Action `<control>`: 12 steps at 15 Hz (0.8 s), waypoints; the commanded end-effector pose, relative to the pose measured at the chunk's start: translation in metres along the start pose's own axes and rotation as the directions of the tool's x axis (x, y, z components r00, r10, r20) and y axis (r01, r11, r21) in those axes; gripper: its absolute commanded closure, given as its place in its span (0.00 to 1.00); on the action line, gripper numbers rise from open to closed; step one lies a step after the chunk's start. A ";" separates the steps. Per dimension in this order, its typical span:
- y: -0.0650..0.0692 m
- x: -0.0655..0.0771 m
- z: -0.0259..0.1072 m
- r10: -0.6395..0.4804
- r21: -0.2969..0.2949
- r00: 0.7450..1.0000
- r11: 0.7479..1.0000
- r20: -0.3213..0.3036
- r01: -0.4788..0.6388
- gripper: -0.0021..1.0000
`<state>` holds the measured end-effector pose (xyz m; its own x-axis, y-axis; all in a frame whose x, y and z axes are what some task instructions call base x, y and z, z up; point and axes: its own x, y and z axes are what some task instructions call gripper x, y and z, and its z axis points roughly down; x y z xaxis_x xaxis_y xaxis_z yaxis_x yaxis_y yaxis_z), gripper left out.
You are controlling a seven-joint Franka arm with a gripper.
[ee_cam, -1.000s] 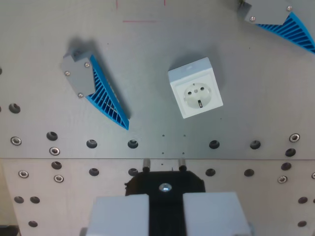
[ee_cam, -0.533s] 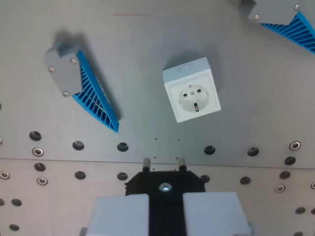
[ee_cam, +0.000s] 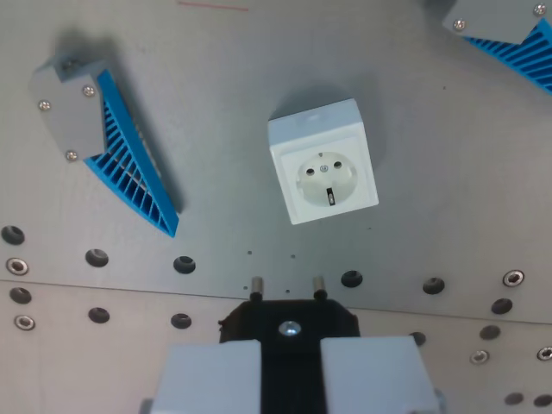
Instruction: Move above the white socket
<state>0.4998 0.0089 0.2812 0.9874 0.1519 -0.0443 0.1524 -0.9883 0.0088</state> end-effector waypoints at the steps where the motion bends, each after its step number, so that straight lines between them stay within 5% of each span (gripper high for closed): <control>1: 0.006 -0.007 0.016 -0.120 -0.025 0.989 0.993 -0.091 0.118 1.00; 12: 0.018 -0.025 0.073 -0.212 -0.039 0.974 0.977 -0.076 0.209 1.00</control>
<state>0.4788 -0.0093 0.2162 0.9640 0.2598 -0.0566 0.2606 -0.9654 0.0065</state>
